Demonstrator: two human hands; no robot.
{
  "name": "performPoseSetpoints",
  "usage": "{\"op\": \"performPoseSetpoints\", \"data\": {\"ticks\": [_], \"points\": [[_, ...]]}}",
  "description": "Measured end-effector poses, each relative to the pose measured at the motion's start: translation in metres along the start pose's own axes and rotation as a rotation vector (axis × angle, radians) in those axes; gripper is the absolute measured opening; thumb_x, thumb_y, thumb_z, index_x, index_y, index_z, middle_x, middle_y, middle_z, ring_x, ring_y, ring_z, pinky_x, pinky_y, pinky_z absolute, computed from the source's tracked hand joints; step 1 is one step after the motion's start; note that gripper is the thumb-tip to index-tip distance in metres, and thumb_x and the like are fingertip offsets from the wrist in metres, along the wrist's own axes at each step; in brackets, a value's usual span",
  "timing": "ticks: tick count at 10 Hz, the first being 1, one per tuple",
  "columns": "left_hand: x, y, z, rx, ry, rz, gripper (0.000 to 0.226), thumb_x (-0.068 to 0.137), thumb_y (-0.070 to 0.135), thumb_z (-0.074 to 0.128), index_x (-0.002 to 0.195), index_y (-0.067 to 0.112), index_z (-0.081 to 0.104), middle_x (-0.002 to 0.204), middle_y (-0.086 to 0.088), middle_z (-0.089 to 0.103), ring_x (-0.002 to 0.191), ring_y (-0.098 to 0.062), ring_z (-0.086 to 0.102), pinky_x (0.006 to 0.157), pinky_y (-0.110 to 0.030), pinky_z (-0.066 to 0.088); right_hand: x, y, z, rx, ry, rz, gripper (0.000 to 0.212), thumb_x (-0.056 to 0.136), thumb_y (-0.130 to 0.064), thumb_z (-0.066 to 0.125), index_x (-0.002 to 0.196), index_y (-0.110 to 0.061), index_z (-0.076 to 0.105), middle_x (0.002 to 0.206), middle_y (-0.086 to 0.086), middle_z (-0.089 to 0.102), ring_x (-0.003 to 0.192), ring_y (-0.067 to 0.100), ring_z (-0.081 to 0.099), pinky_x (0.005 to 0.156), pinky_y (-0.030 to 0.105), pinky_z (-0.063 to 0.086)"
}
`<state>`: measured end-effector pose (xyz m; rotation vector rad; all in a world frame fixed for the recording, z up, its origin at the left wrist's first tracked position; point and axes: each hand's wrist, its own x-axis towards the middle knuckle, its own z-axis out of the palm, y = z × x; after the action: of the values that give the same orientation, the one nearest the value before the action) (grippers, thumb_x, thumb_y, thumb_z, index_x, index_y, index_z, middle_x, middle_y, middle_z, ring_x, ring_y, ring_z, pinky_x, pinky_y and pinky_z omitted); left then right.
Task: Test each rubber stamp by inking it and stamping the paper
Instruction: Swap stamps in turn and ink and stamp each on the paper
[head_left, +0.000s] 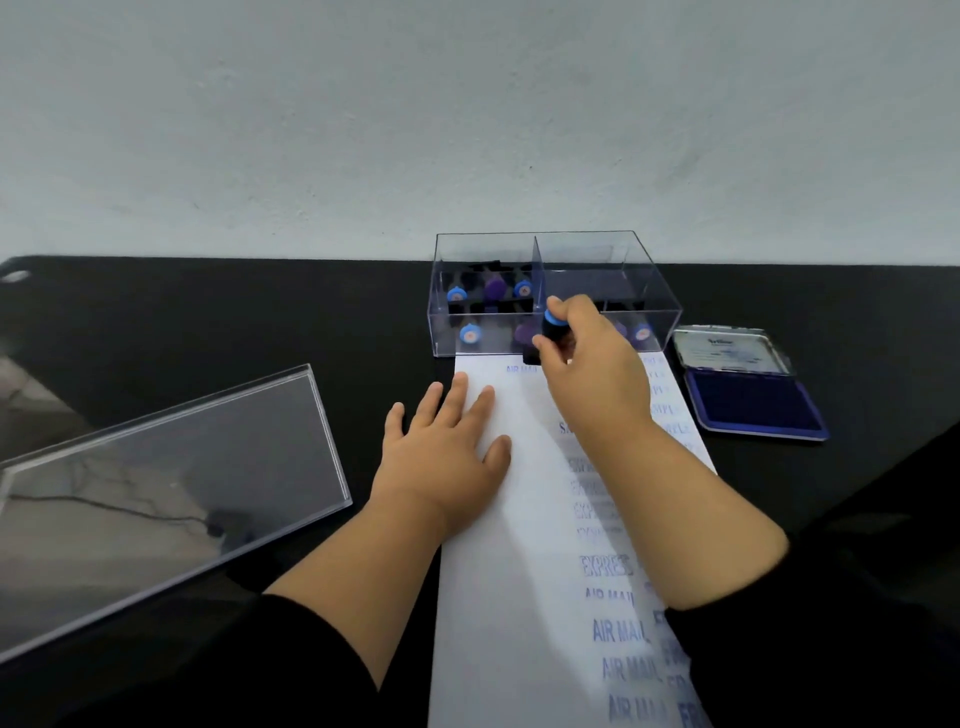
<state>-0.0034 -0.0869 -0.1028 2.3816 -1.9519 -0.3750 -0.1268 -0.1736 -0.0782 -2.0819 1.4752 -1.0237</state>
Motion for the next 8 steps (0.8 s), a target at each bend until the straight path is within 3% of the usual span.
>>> {"op": "performPoseSetpoints", "data": {"ticks": [3, 8], "points": [[-0.0002, -0.0008, 0.0005, -0.011, 0.003, 0.003, 0.057, 0.099, 0.05, 0.017, 0.151, 0.036, -0.003, 0.158, 0.008, -0.016, 0.146, -0.013, -0.014, 0.117, -0.043, -0.011, -0.0065, 0.0003, 0.0082, -0.038, -0.064, -0.045, 0.027, 0.091, -0.023, 0.057, 0.117, -0.022, 0.055, 0.116, -0.01, 0.06, 0.097, 0.014, 0.058, 0.072, 0.026, 0.042], [-0.0004, -0.0009, 0.0008, -0.016, -0.003, 0.004, 0.057, 0.099, 0.051, 0.016, 0.151, 0.036, -0.003, 0.158, 0.008, -0.016, 0.145, -0.013, -0.015, 0.115, -0.043, -0.012, -0.0099, -0.002, 0.0112, -0.129, -0.103, -0.046, 0.028, 0.092, -0.025, 0.054, 0.12, -0.024, 0.055, 0.112, -0.002, 0.061, 0.094, 0.02, 0.058, 0.069, 0.028, 0.039]]}}
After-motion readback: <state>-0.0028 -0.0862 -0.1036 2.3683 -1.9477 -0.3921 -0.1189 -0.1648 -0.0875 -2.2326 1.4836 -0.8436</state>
